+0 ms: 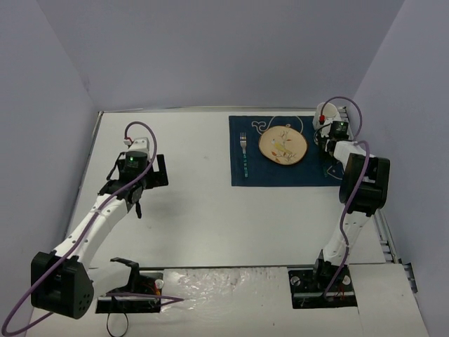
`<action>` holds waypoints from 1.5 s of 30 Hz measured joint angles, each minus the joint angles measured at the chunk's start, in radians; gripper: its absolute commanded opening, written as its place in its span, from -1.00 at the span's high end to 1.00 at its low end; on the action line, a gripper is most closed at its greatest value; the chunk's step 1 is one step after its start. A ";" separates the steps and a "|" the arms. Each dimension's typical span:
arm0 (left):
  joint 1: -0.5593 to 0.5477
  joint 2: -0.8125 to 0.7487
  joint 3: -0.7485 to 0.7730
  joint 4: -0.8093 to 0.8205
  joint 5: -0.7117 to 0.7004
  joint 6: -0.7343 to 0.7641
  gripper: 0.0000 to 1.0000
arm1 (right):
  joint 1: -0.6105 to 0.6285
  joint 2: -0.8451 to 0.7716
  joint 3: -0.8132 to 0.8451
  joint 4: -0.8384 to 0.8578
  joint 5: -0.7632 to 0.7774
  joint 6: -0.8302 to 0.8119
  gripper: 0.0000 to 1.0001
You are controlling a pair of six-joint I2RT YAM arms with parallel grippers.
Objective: Set the dinner table for one person
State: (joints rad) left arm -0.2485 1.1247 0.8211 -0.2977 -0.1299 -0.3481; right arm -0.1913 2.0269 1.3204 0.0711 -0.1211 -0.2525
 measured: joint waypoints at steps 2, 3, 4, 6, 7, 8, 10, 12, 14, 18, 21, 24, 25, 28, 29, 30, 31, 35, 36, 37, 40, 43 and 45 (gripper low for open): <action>0.000 0.006 0.000 0.000 0.000 0.000 -0.94 | -0.007 0.002 0.001 -0.001 -0.003 -0.006 1.00; 0.000 0.009 0.000 0.000 0.000 0.000 -0.94 | -0.009 0.002 0.003 -0.001 -0.004 -0.008 1.00; 0.000 0.012 0.000 0.000 0.001 0.000 -0.94 | -0.012 0.002 0.008 0.000 -0.007 -0.010 1.00; 0.000 0.016 0.000 0.000 0.001 0.000 -0.94 | -0.017 0.002 0.016 0.000 -0.014 -0.013 1.00; 0.000 0.018 0.000 0.000 0.001 0.000 -0.94 | -0.019 0.003 0.020 0.000 -0.016 -0.015 1.00; 0.000 0.020 0.000 0.000 0.002 0.000 -0.94 | -0.020 0.005 0.025 0.000 -0.019 -0.018 1.00; 0.000 0.023 0.000 0.000 0.002 0.000 -0.94 | -0.025 0.014 0.037 0.000 -0.021 -0.023 0.99; 0.000 0.026 0.000 0.000 0.002 0.000 -0.94 | -0.025 0.025 0.043 0.000 -0.027 -0.029 0.95; 0.000 0.026 0.000 0.001 0.002 0.000 -0.94 | -0.025 0.037 0.043 0.000 -0.031 -0.036 0.91; 0.000 0.027 0.000 0.001 0.002 0.000 -0.94 | -0.025 0.047 0.048 0.000 -0.040 -0.045 0.73; 0.000 0.028 0.000 0.001 0.005 0.000 -0.94 | -0.025 0.050 0.053 -0.004 -0.044 -0.050 0.55; 0.000 0.031 0.000 0.002 0.014 0.000 -0.94 | -0.026 0.050 0.059 -0.010 -0.045 -0.053 0.25; 0.000 0.032 0.000 0.002 0.017 0.000 -0.94 | -0.026 0.050 0.061 -0.011 -0.045 -0.052 0.19; 0.000 0.035 0.000 0.002 0.025 0.000 -0.94 | -0.026 0.050 0.065 -0.018 -0.045 -0.047 -0.11; 0.000 0.035 0.000 0.001 0.028 0.000 -0.94 | -0.026 0.049 0.066 -0.023 -0.045 -0.045 -0.22; -0.001 0.035 0.002 -0.004 0.032 -0.001 -0.94 | -0.026 0.045 0.067 -0.031 -0.044 -0.041 -0.33; -0.002 0.035 0.005 -0.013 0.036 -0.001 -0.94 | -0.026 0.037 0.068 -0.041 -0.042 -0.037 -0.44; -0.010 0.034 0.062 -0.088 0.053 -0.005 -0.94 | -0.026 -0.051 0.068 -0.079 -0.035 -0.010 -0.84; -0.013 0.033 0.088 -0.115 0.053 -0.006 -0.94 | -0.026 -0.092 0.067 -0.087 -0.031 0.002 -0.99; -0.016 0.032 0.116 -0.140 0.053 -0.006 -0.94 | -0.026 -0.136 0.067 -0.094 -0.026 0.013 -0.99; -0.030 0.017 0.198 -0.212 0.041 -0.007 -0.94 | -0.026 -0.309 0.067 -0.102 -0.005 0.052 -1.00; -0.048 -0.003 0.284 -0.297 0.025 -0.003 -0.94 | -0.026 -0.527 0.067 -0.102 0.028 0.098 -1.00; -0.055 -0.018 0.339 -0.341 0.023 -0.002 -0.94 | -0.025 -0.680 0.067 -0.100 0.053 0.129 -1.00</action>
State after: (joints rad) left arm -0.3031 1.1065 1.1597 -0.6389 -0.1069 -0.3497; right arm -0.2158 1.3469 1.3876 -0.0286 -0.0677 -0.1232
